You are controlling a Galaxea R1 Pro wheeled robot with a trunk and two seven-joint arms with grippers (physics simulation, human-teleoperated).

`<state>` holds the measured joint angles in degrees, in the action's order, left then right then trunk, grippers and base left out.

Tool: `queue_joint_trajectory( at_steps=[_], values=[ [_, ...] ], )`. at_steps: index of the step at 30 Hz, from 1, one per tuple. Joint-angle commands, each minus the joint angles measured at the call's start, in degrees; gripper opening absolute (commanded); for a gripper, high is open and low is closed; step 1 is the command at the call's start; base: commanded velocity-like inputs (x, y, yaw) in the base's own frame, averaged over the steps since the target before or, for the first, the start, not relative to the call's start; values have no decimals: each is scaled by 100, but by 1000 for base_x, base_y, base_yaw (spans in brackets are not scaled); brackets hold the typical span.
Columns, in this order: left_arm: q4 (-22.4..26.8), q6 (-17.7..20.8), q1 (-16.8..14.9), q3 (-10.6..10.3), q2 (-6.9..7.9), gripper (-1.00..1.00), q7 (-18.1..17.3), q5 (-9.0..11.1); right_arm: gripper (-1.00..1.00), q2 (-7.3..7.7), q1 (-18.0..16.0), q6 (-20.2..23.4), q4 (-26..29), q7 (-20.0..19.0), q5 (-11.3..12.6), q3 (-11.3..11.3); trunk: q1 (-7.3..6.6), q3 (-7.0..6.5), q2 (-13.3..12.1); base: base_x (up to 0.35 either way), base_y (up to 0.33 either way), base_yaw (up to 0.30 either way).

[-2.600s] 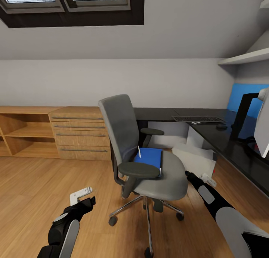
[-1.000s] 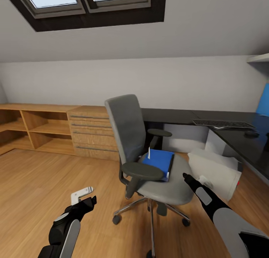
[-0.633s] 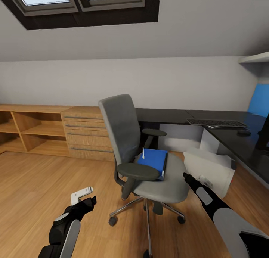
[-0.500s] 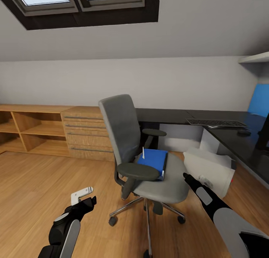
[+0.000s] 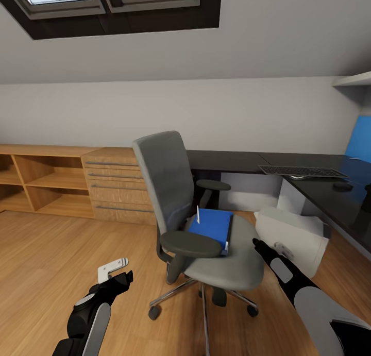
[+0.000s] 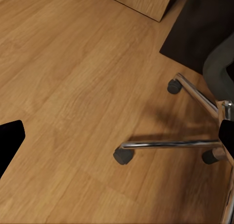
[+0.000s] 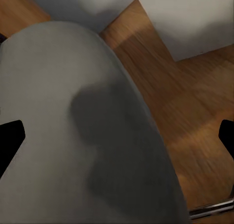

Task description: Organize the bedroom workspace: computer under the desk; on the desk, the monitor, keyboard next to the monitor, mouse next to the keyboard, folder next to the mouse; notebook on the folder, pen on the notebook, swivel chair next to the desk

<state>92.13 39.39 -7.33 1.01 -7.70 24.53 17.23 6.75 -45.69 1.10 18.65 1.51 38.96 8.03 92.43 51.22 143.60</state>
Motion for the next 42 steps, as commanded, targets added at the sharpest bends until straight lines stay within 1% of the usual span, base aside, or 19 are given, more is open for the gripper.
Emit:
queue_joint_trajectory(
  at_steps=[1,17,42],
  values=[
    [7,16,-4,4,-3,100,47,61,100,1,-1,14,12,16,59,-3,-1,6,3,33,0,0],
    [7,16,-5,13,-3,100,43,61,100,0,-2,14,16,16,68,-3,-1,8,3,6,0,5],
    [7,16,-5,5,-3,100,43,61,100,-7,-2,14,13,16,68,-3,-1,133,3,0,0,208]
  ],
)
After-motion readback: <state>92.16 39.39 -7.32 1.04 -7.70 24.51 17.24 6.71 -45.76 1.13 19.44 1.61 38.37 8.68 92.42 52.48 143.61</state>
